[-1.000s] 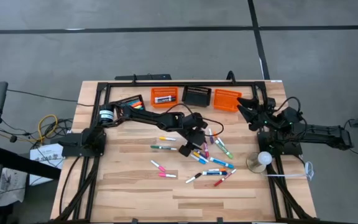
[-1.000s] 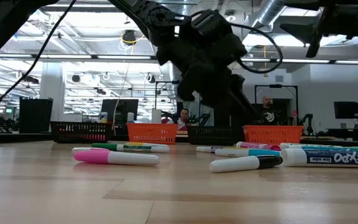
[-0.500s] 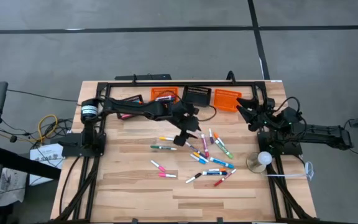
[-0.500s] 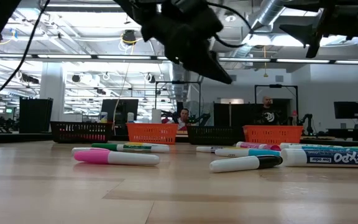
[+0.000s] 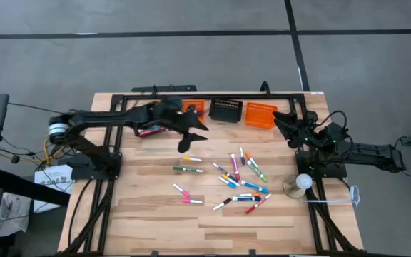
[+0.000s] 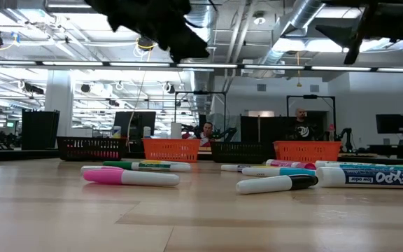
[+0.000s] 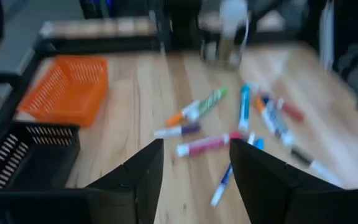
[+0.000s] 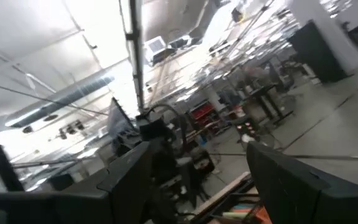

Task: Pick & Place Markers
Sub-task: Put the large pink marker pen into the left orange bin

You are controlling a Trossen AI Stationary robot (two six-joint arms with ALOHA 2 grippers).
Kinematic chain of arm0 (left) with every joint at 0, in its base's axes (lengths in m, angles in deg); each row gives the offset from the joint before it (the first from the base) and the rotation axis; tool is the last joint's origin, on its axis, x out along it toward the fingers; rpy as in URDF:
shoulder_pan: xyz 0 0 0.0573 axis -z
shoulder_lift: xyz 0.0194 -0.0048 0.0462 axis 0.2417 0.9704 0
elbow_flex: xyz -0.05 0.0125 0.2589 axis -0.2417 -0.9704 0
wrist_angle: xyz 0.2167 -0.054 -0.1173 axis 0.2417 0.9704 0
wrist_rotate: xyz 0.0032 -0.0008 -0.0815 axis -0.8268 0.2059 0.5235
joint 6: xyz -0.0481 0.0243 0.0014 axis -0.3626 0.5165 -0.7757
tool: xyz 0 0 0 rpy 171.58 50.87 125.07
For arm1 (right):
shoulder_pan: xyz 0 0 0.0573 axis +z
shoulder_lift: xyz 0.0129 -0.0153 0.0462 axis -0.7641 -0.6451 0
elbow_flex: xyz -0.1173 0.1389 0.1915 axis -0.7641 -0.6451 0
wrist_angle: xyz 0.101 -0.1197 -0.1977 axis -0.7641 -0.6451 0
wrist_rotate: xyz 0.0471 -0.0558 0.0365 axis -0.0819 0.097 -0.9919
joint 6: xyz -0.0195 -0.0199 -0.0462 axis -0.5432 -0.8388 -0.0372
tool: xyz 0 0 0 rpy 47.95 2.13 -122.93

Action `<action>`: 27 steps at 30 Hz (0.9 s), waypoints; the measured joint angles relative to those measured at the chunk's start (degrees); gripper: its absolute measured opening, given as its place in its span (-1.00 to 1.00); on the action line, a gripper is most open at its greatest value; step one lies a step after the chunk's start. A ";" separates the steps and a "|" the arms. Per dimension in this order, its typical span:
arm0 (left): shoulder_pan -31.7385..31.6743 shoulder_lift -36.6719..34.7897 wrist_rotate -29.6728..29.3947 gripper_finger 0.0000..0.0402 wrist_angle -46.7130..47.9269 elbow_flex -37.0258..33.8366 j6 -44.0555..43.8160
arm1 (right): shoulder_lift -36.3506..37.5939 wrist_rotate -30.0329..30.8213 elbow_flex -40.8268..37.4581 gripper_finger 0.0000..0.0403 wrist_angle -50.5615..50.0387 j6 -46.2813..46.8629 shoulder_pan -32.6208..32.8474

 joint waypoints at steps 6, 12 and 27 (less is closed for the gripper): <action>-1.19 -10.86 -0.22 -0.08 -12.54 -11.94 -11.94 | -1.91 -6.71 2.09 0.26 0.11 0.02 0.15; -1.11 -18.61 -1.12 -0.08 -18.54 -18.92 -17.50 | -8.27 -6.86 4.36 0.26 7.77 -1.48 0.11; -1.13 -28.05 -2.92 -0.08 -19.12 -22.10 -17.64 | -18.66 -6.95 5.65 0.26 13.13 3.42 0.64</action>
